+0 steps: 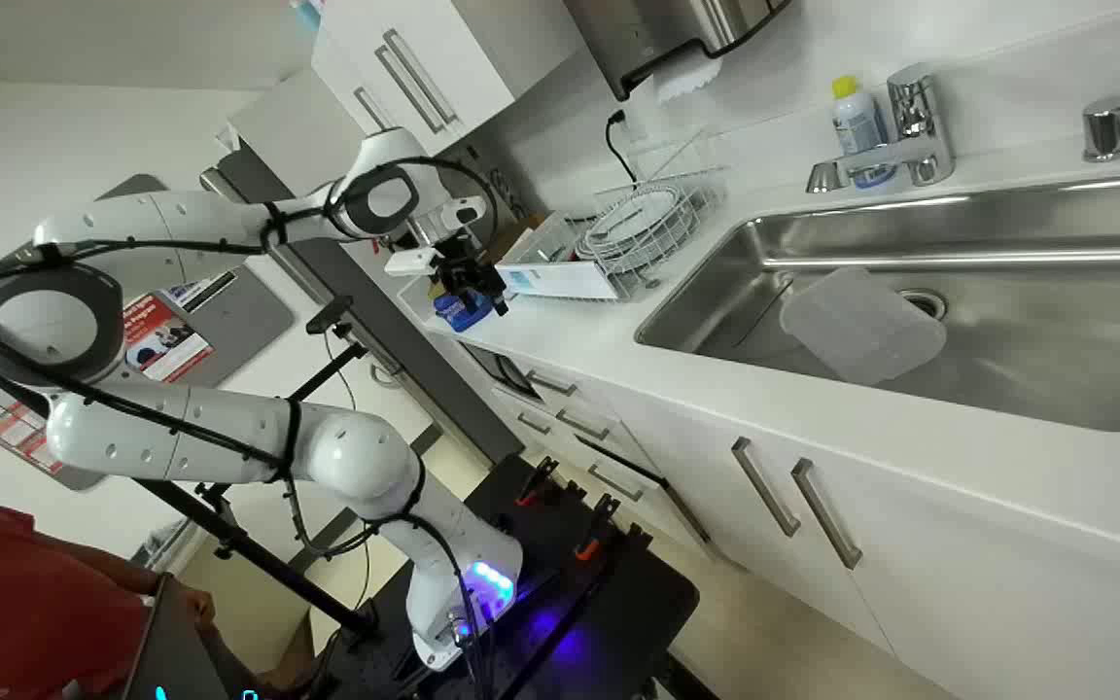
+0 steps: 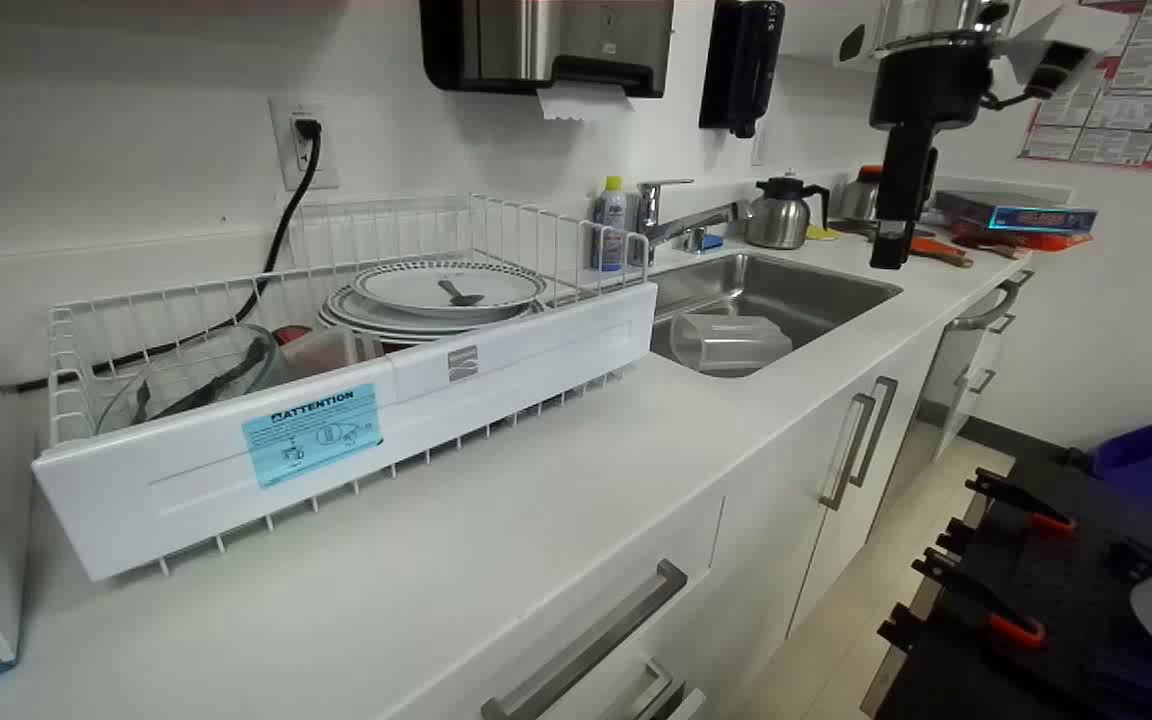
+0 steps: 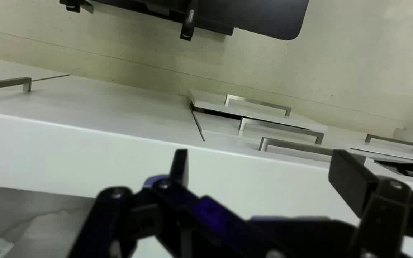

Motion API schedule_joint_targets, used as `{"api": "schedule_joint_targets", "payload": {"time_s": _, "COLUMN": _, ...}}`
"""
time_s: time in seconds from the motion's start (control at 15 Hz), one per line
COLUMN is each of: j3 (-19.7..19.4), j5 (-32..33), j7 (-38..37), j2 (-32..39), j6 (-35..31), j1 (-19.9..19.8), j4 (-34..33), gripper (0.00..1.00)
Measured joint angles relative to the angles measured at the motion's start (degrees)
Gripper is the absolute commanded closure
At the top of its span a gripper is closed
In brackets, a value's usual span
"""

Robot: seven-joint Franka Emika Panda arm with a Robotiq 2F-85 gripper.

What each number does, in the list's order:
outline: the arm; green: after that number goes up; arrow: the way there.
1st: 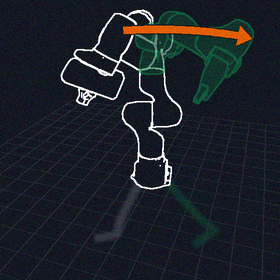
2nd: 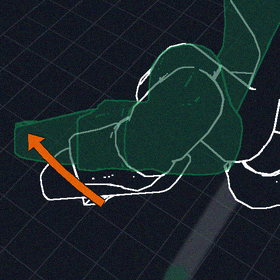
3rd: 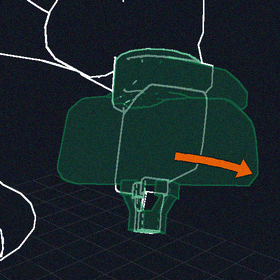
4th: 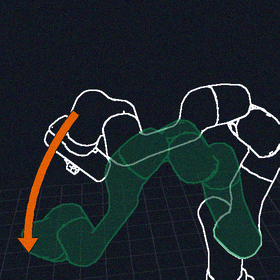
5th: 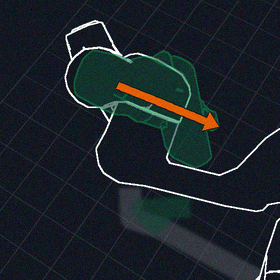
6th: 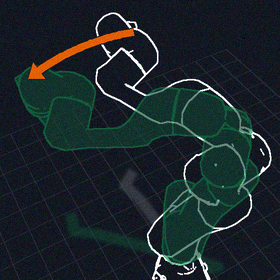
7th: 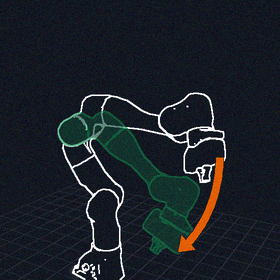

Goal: Put the spoon on the plate in the sink

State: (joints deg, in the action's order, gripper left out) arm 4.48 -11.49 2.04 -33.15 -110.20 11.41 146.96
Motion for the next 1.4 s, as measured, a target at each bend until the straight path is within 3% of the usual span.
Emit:
{"api": "schedule_joint_targets", "payload": {"time_s": 0.53, "j3": 0.04, "j5": 0.02, "j7": 0.0, "j2": 0.06, "j6": 0.0, "j1": -0.01, "j4": -0.01, "gripper": 0.0}}
{"api": "schedule_joint_targets", "payload": {"time_s": 0.8, "j3": 2.14, "j5": 1.35, "j7": -1.6, "j2": 2.86, "j6": -1.39, "j1": -0.55, "j4": -2.83, "gripper": 0.0}}
{"api": "schedule_joint_targets", "payload": {"time_s": 1.4, "j3": 8.82, "j5": 8.76, "j7": -13.05, "j2": 19.36, "j6": -20.75, "j1": -0.97, "j4": -19.44, "gripper": 0.0}}
